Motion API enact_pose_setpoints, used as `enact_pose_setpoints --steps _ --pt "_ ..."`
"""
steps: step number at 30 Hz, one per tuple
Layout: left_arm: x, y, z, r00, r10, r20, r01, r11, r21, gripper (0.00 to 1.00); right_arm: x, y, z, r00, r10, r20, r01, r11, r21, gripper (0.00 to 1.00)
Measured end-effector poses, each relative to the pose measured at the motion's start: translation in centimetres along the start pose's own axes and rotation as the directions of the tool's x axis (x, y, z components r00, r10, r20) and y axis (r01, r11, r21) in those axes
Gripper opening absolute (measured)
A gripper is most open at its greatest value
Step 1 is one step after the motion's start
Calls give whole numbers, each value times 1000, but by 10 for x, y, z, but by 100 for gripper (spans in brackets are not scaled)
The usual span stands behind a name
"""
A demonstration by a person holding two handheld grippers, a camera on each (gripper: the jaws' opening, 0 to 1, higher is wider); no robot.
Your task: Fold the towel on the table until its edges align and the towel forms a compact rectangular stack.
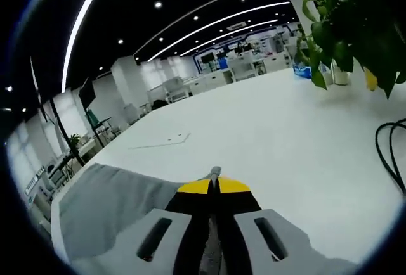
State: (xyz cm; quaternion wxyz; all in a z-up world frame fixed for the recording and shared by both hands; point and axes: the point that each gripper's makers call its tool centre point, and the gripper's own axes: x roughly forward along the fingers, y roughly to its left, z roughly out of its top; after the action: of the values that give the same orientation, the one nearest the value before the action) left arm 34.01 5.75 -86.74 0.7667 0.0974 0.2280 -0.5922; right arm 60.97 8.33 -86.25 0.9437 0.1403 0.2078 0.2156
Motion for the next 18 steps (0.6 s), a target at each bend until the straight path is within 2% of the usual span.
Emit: enact_pose_setpoints --steps 4,8,11,13,18 --pt "-8 0 8 1000 22 20 -21 1000 -11 7 -10 7 10 1000 17 17 -17 1000 16 0" --pt "-18 1 14 999 34 30 -34 999 21 7 -14 11 17 1000 19 25 -20 1000 20 0" --pt "-27 5 19 998 48 48 -48 999 4 7 -18 17 22 999 32 31 -33 999 36 0" --pt "-35 6 26 995 49 83 -47 998 -35 7 -21 24 26 999 42 32 -43 999 28 0" --pt "-60 10 37 991 70 115 -66 997 -39 7 -24 39 35 998 58 40 -59 998 25 0"
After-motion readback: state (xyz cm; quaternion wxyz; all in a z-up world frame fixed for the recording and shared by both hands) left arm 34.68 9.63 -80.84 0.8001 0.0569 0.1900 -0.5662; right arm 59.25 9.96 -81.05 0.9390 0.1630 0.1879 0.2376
